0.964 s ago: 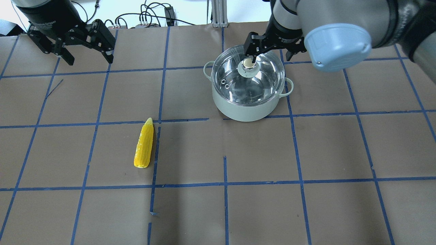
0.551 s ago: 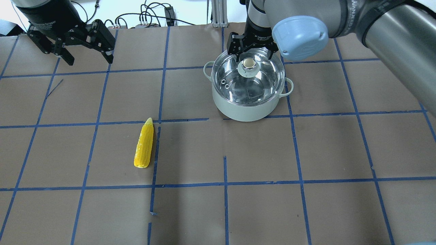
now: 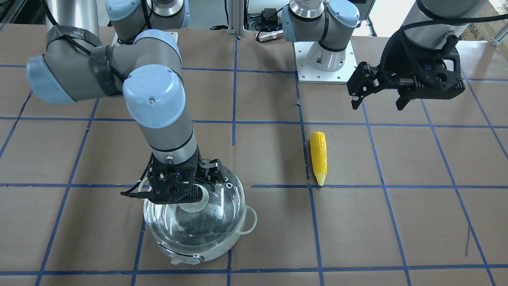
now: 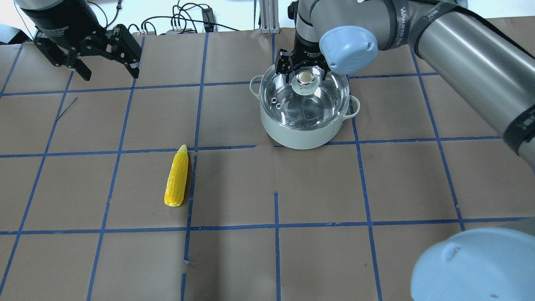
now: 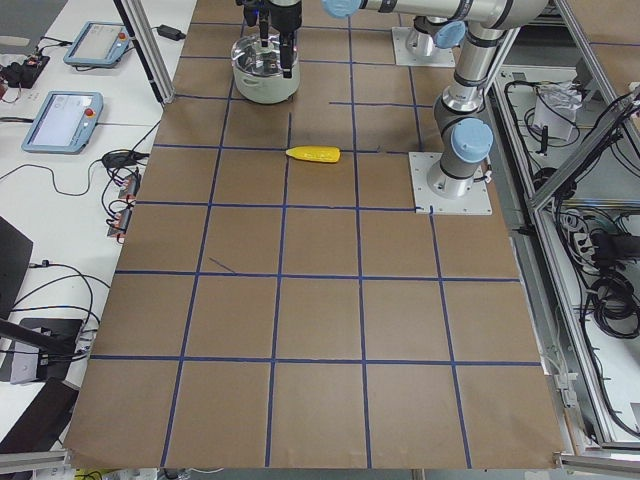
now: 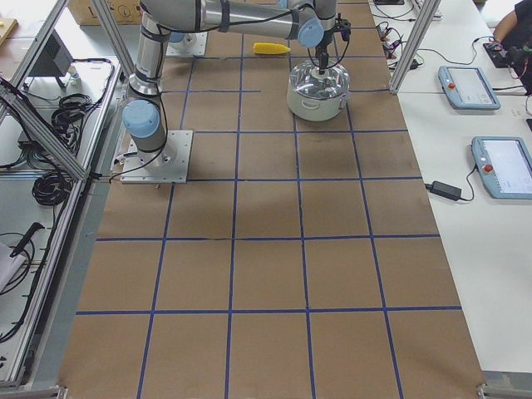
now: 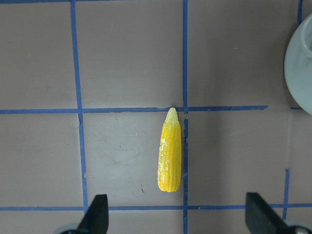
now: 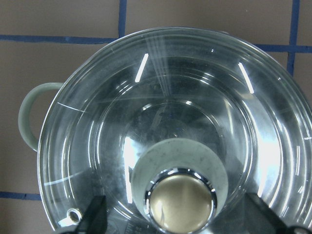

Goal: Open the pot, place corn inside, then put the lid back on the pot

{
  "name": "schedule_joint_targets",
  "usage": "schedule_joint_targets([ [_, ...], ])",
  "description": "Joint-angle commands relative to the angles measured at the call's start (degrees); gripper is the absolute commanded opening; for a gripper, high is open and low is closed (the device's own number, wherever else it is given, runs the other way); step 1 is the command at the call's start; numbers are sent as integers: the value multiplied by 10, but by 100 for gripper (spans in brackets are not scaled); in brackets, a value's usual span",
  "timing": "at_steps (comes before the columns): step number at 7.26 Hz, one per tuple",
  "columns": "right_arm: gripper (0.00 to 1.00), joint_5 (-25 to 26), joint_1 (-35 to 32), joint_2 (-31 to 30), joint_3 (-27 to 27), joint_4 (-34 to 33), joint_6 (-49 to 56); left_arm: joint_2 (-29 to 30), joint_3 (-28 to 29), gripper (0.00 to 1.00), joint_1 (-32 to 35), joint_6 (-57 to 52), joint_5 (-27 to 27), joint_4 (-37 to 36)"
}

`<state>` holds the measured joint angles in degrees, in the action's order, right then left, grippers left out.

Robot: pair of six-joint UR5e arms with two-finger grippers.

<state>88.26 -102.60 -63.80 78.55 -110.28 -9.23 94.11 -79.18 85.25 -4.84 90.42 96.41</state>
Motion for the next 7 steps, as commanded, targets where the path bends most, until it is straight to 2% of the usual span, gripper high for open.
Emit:
schedule_joint_targets([
  [1, 97, 1, 0, 9, -4, -7, 0, 0, 0, 100, 0, 0, -1, 0],
  [2, 90, 0, 0, 10, -4, -7, 0, 0, -1, 100, 0, 1, -1, 0],
  [6, 38, -4, 0, 13, -8, -5, 1, 5, -6, 100, 1, 0, -6, 1],
  [7, 32, 1, 0, 13, -14, -4, 2, 12, -11, 100, 4, 4, -9, -1],
])
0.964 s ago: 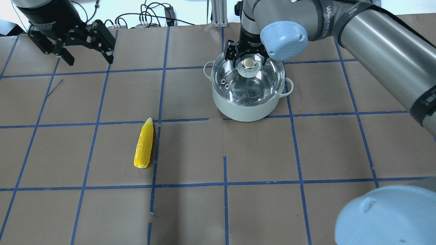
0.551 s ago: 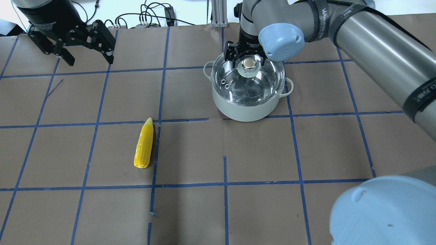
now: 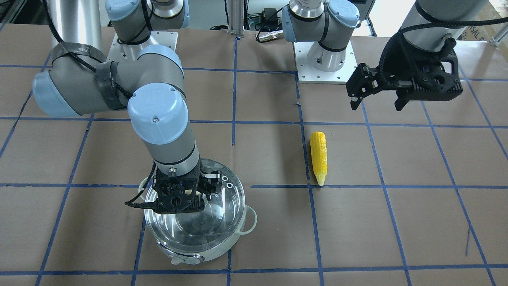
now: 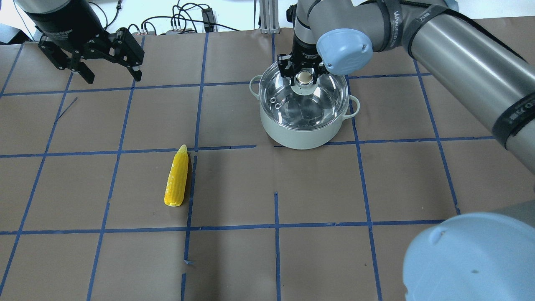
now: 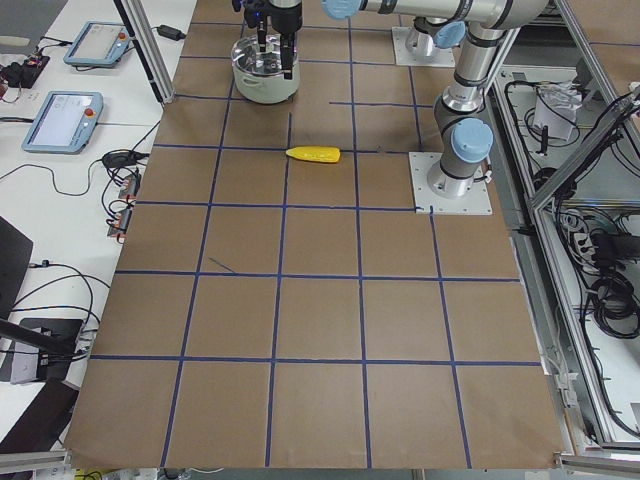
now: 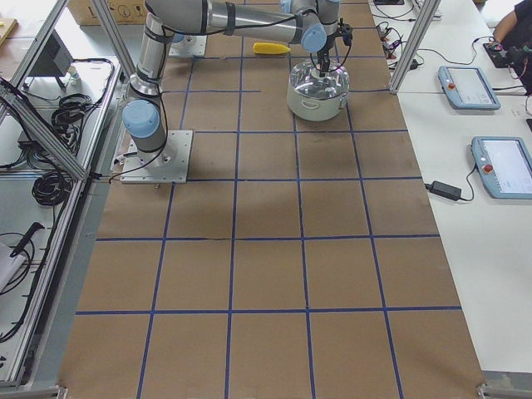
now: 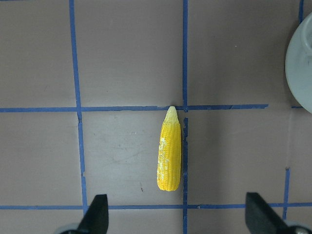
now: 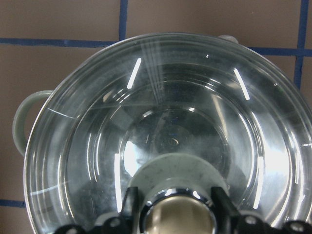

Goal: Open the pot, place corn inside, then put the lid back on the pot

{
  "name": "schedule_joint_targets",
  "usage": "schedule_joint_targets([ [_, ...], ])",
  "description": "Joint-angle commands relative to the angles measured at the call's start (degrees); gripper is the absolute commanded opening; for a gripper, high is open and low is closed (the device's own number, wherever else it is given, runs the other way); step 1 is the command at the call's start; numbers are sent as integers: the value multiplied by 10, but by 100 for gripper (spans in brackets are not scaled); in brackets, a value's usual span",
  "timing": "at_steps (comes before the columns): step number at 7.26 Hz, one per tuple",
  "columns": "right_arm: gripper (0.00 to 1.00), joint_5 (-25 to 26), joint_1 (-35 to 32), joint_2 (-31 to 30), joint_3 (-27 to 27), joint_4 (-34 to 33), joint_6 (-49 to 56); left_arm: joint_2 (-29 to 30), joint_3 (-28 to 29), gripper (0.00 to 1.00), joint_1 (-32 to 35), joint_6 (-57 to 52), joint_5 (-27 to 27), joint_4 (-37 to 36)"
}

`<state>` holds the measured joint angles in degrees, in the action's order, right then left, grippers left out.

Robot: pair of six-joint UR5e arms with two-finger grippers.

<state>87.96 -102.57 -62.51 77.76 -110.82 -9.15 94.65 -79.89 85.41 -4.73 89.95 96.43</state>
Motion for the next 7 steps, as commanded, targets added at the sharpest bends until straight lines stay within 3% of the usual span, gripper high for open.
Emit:
schedule_joint_targets([
  [1, 27, 5, 0, -1, -12, 14, 1, 9, -12, 100, 11, 4, -6, 1],
  [3, 26, 5, 1, -8, -36, 58, 1, 6, -83, 100, 75, 24, 3, -34],
  [5, 26, 31, 2, -22, -89, 133, 3, 12, -183, 100, 63, 17, 4, -159],
  [7, 26, 28, 8, -63, -100, 161, 9, 27, -295, 100, 20, 16, 3, -266],
])
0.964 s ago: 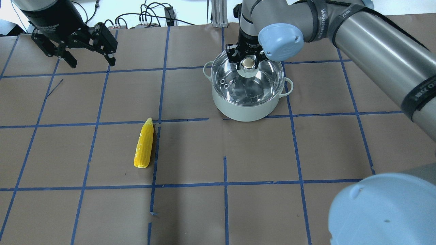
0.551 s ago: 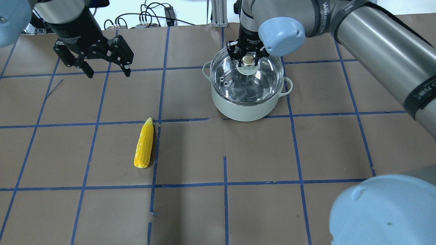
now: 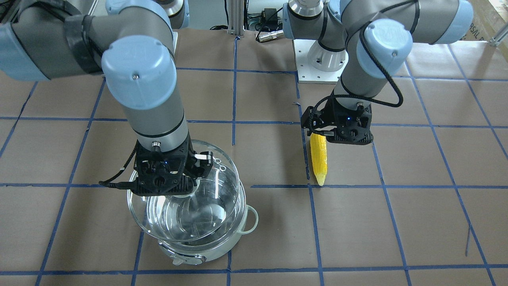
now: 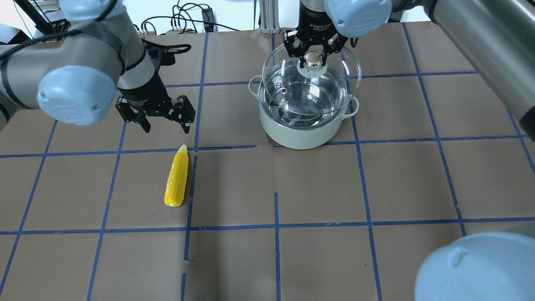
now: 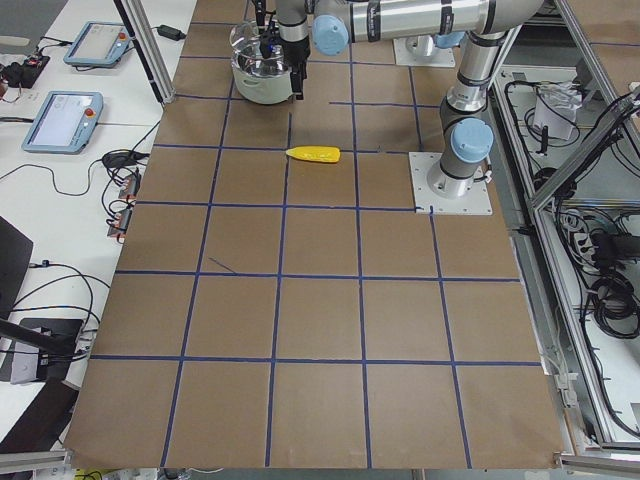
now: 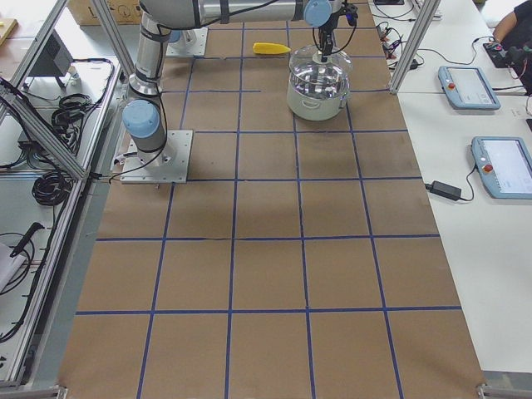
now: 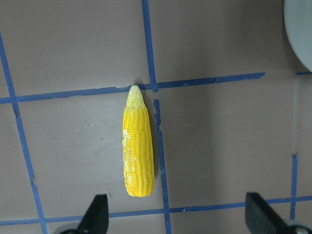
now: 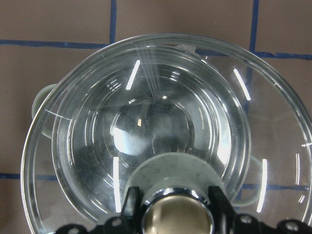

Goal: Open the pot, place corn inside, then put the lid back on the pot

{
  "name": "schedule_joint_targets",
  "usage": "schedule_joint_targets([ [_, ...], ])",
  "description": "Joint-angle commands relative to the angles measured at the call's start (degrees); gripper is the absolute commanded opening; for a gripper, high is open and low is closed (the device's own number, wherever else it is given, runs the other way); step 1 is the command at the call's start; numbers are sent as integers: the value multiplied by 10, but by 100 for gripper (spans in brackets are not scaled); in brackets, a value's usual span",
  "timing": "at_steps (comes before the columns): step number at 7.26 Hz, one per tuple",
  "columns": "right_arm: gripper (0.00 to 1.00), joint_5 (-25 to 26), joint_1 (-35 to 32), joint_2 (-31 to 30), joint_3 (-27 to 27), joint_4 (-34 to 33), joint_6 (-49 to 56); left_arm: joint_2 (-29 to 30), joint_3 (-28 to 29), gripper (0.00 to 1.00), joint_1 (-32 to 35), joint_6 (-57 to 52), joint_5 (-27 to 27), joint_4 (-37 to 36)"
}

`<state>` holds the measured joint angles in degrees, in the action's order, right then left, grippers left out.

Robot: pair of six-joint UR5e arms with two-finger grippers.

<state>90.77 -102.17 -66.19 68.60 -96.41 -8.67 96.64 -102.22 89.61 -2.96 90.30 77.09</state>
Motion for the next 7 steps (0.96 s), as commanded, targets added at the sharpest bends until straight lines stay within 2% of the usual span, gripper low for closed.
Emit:
schedule_joint_targets([
  [1, 26, -2, 8, -54, -1, 19, 8, 7, -118, 100, -27, -19, 1, -141],
  [3, 26, 4, 21, -76, 14, 37, 20, 20, -182, 100, -41, -29, 0, -204],
  [5, 26, 4, 28, -112, 42, 54, 21, 76, -186, 100, -37, -29, 1, -229],
  [7, 26, 4, 48, -143, 81, 59, 36, 76, -195, 98, -36, -31, 1, -230],
])
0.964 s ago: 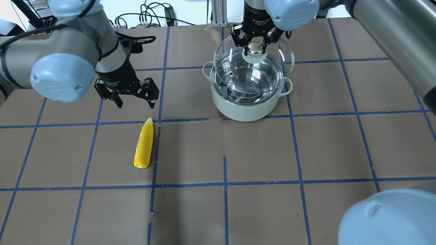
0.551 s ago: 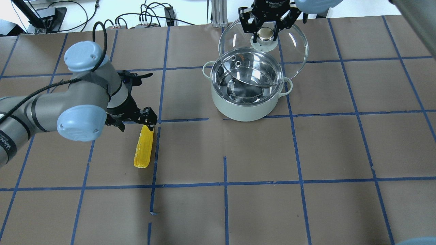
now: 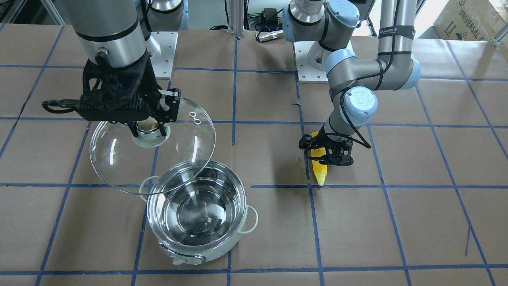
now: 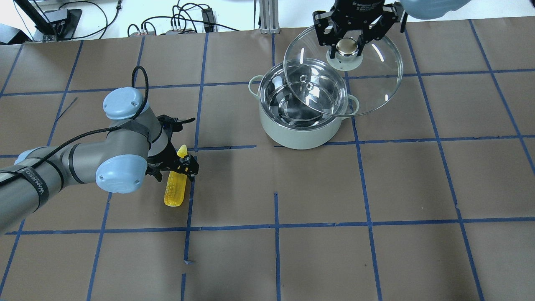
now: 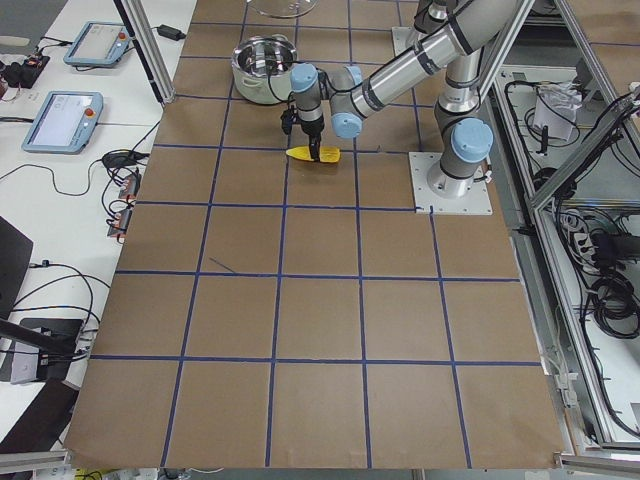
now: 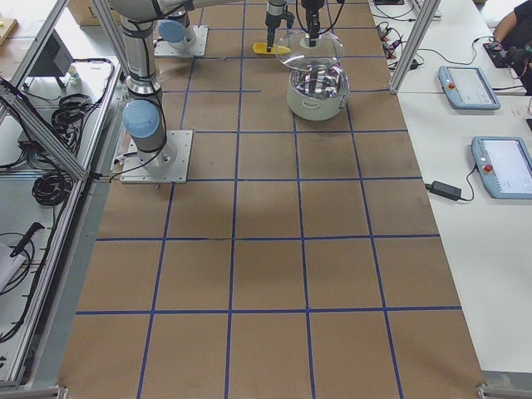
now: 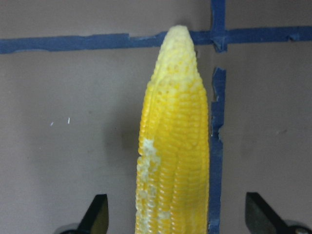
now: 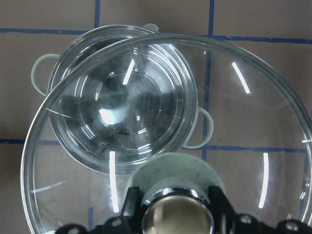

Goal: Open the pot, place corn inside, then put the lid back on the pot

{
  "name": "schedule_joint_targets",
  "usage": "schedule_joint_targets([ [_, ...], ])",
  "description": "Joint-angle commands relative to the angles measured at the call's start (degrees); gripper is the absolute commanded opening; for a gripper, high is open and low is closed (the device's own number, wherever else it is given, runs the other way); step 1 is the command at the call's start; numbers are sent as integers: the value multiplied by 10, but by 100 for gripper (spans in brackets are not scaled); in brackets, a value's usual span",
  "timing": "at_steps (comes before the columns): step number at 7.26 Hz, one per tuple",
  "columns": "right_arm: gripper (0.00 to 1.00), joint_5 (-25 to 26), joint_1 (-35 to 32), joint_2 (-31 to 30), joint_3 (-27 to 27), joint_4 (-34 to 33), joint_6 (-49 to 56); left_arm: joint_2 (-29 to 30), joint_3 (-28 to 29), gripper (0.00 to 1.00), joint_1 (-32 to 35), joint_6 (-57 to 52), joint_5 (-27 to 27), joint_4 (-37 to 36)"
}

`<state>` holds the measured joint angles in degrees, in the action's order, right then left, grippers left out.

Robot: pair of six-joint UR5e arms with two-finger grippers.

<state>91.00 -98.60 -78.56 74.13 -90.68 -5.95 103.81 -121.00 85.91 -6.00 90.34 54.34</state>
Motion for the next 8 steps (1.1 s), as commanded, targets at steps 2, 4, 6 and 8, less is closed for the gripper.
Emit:
schedule_joint_targets([
  [2, 26, 2, 42, -31, 31, 9, 22, 7, -5, 51, 0, -6, -1, -8],
  [4, 26, 3, 60, -41, 40, 20, 32, 8, -4, 22, 0, -14, 0, -22],
  [6, 26, 4, 61, -48, 51, 20, 43, -4, 5, 17, 0, -21, 9, -26],
  [8, 26, -4, 112, -49, 51, 22, 76, -6, 90, 17, 11, 4, 3, -5],
])
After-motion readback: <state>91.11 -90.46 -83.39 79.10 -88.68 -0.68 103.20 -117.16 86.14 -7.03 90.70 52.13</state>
